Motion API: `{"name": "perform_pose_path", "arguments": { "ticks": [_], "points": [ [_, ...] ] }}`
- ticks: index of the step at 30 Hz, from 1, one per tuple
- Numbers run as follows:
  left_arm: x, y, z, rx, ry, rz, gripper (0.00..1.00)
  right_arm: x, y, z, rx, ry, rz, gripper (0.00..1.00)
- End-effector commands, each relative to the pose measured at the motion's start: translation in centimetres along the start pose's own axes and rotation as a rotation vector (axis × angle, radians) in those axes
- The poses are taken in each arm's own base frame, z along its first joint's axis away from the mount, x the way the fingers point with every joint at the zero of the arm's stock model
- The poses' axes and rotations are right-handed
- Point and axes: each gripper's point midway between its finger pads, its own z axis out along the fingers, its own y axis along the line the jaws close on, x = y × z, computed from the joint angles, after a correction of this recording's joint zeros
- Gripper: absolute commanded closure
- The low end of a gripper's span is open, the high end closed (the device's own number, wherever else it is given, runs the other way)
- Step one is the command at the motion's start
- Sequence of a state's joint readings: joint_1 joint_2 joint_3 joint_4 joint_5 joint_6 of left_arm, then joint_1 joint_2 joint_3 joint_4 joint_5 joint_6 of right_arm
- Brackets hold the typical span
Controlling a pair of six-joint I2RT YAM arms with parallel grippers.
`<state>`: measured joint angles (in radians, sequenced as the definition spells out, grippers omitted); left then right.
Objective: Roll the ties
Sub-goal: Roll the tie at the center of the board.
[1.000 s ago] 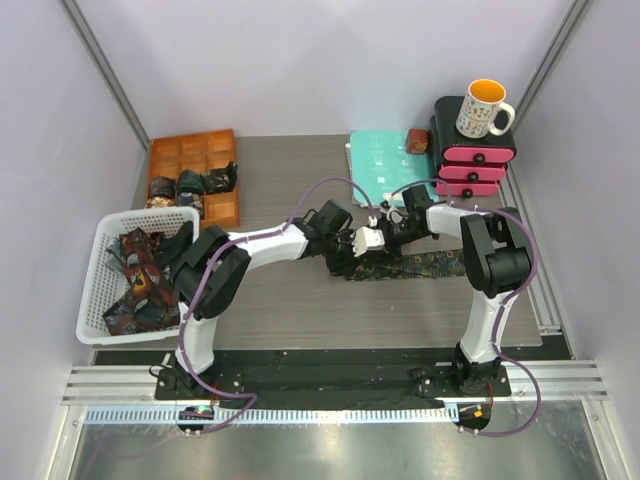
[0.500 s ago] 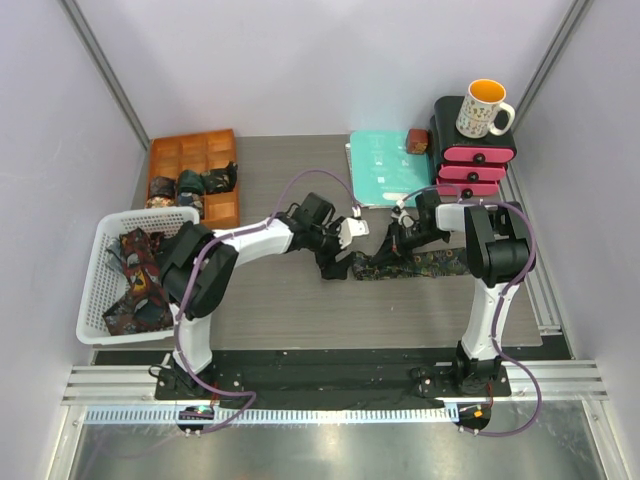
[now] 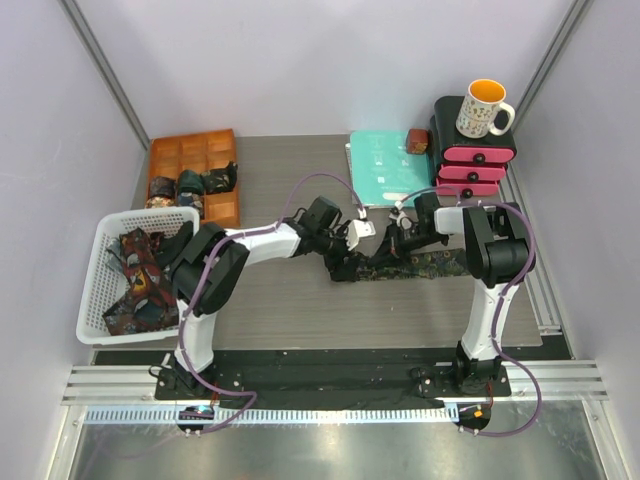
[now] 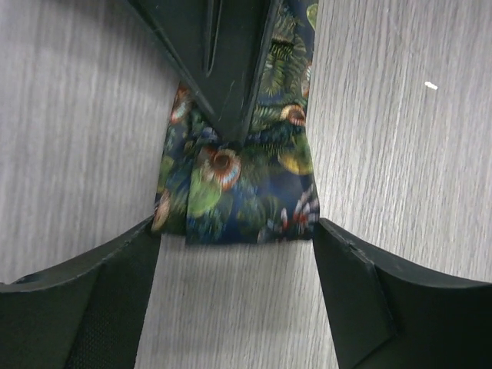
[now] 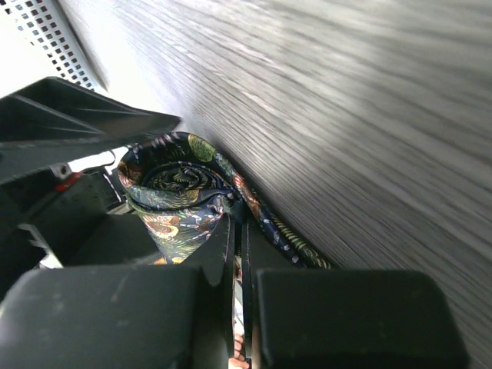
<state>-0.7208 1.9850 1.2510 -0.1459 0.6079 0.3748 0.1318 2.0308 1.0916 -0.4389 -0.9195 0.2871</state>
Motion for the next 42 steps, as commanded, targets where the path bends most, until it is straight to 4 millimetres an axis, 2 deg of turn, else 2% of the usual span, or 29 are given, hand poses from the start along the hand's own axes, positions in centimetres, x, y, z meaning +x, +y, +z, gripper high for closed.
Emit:
{"name": "perform_pose_path", "arguments": {
  "ticks": [1, 4, 5, 8, 9, 11, 13, 14, 17, 18, 19, 20, 23, 24, 26, 32, 39, 42],
  "points": [
    [-1.0, 0.0, 0.5, -0.021, -0.024, 0.086, 0.25, 0.6, -5.8, 2.4, 0.246, -0.028, -0.024, 0.99],
    [-2.1, -0.5, -0.1, -0.020, -0.038, 0.113, 0.37, 0.8, -5.3, 3.2, 0.234, -0.034, -0.008, 0.99],
    [-2.1, -0.6, -0.3, -0.018, -0.030, 0.124, 0.46, 0.8, -5.2, 3.3, 0.231, -0.039, 0.002, 0.99],
    [-3.1, -1.6, -0.1, -0.010, -0.023, 0.148, 0.58, 0.8, -4.6, 4.1, 0.214, -0.050, 0.019, 0.99],
    [-3.8, -1.5, 0.0, -0.016, -0.026, 0.158, 0.60, 0.8, -4.1, 4.5, 0.203, -0.051, 0.019, 0.99],
    [-3.6, -1.7, 0.8, -0.016, 0.022, 0.151, 0.64, 0.5, -3.4, 4.8, 0.185, -0.063, 0.015, 0.99],
    [-3.1, -1.6, 1.4, -0.021, 0.052, 0.145, 0.65, 0.5, -2.7, 5.1, 0.174, -0.063, 0.019, 0.98],
    [-2.3, -1.8, 2.2, -0.020, 0.083, 0.141, 0.66, 0.3, -2.3, 5.2, 0.160, -0.070, 0.019, 0.98],
    [-0.9, -1.3, 3.0, -0.049, 0.179, 0.140, 0.65, 0.2, -0.6, 5.1, 0.111, -0.075, 0.033, 0.96],
    [0.2, -1.1, 2.9, -0.060, 0.232, 0.136, 0.65, 0.2, 0.0, 4.9, 0.102, -0.075, 0.034, 0.94],
    [1.0, -1.2, 2.9, -0.059, 0.270, 0.131, 0.65, -0.3, 0.4, 4.4, 0.094, -0.079, 0.029, 0.92],
    [1.6, -1.1, 3.1, -0.057, 0.299, 0.123, 0.65, 0.6, 0.2, 3.9, 0.110, -0.040, 0.069, 0.90],
    [3.7, -1.4, 2.8, -0.043, 0.382, 0.112, 0.67, 0.6, 0.5, 1.1, 0.077, -0.050, 0.124, 0.77],
    [4.2, -1.5, 2.7, -0.039, 0.402, 0.103, 0.67, 0.5, 1.2, 0.1, 0.057, -0.065, 0.117, 0.67],
    [5.0, -1.6, 2.6, -0.033, 0.426, 0.096, 0.68, 0.5, 1.7, -1.2, 0.034, -0.058, 0.126, 0.62],
    [6.0, -1.7, 2.7, -0.028, 0.456, 0.086, 0.68, 0.2, 4.2, -2.9, -0.028, -0.082, 0.053, 0.63],
    [6.1, -1.5, 2.9, -0.032, 0.466, 0.083, 0.68, -0.2, 5.8, -2.7, -0.091, -0.108, 0.047, 0.63],
    [6.2, -1.6, 2.9, -0.029, 0.468, 0.081, 0.68, 0.1, 5.7, -2.4, -0.085, -0.100, 0.041, 0.62]
  ]
}}
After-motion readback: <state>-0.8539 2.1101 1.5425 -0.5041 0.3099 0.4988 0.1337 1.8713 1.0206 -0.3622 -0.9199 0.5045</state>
